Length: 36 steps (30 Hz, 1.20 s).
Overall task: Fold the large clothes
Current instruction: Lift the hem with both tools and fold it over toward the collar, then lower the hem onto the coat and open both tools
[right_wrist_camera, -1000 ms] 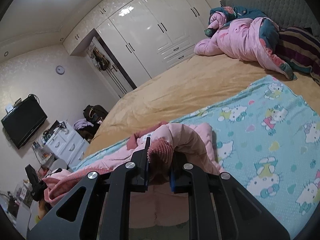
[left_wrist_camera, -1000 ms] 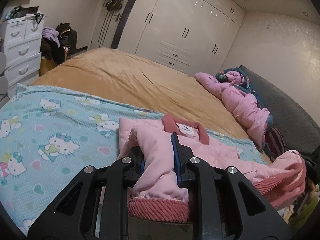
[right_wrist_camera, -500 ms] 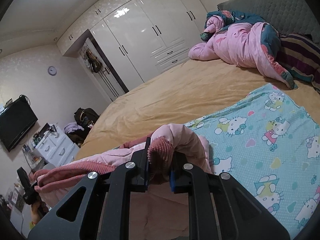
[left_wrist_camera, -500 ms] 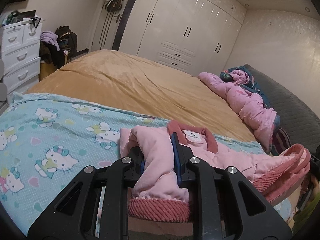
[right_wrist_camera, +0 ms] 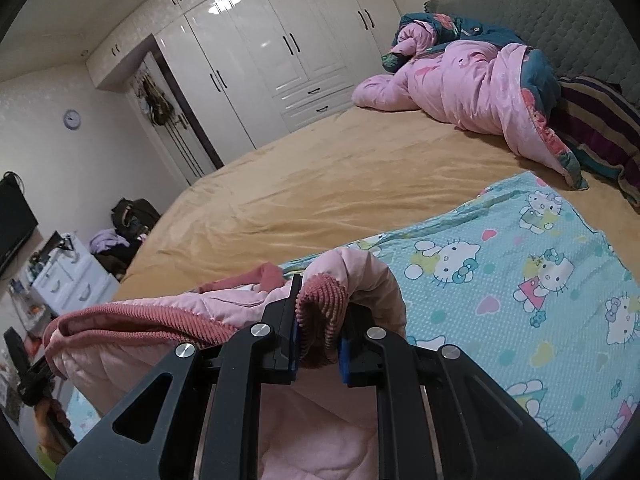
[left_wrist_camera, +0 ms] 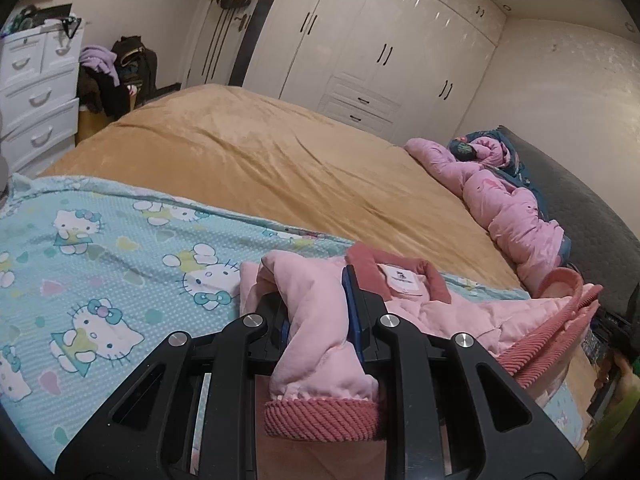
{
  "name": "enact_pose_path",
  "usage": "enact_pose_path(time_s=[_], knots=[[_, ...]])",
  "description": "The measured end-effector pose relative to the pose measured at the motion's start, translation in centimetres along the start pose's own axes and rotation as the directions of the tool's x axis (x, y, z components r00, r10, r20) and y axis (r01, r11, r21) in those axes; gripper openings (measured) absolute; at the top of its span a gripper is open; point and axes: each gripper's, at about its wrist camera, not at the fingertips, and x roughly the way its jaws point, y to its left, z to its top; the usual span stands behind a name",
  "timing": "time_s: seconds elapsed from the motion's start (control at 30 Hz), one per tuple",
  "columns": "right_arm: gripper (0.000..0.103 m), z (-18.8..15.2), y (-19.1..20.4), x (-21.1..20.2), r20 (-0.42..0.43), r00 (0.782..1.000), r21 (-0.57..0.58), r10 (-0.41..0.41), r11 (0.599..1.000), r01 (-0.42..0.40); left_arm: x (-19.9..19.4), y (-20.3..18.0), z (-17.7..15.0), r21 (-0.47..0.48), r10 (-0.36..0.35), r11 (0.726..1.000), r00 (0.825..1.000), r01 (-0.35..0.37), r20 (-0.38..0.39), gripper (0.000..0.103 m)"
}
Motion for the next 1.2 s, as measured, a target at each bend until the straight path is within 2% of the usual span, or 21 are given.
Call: enact_pose_path(time_s=[0.3, 0.6, 0.8, 1.0, 1.1, 1.2], knots=[[0.013, 0.6, 1.0, 5.2, -0.042, 0.996, -0.057, -0.075, 0.996, 0.073, 3.1, 1.8, -0.1, -0.034, -0.011, 0.999, 0.999, 0.01, -0.038, 0.014], [0.013, 2.6, 2.3, 11.0, -0.07, 0.993, -0.067, -0.098, 0.993, 0.093, 5.2, 3.9, -0.2, -0.08, -0.006, 0.997, 0.999, 0.003, -0.035, 0.014], [0.013, 0.8, 1.4, 16.0, -0.132, 0.977, -0.07, -0.168, 0.985, 0.159, 7.5, 4.7, -1.1, -0.092, 0.009, 0.996, 0.998, -0.015, -0.068, 0.016], [0.014, -0.8, 0.7, 19.0, -0.215, 0.956, -0.058, -0.2, 0.98, 0.192, 9.2, 5.1, -1.9, -0.098, 0.017, 0.995, 0.994, -0.027, -0.104, 0.018], [0.016, -0.7, 0.4, 19.5, -0.244, 0.953, -0.026, -0.182, 0.983, 0.181, 9.1, 4.6, -1.7, -0.073, 0.031, 0.997, 0.994, -0.038, -0.104, 0.018], [0.023, -0.2, 0.1, 18.7, -0.259, 0.958, 0.036, -0.123, 0.99, 0.136, 9.0, 4.4, -1.6, -0.063, 0.034, 0.997, 0.994, -0.041, -0.104, 0.018]])
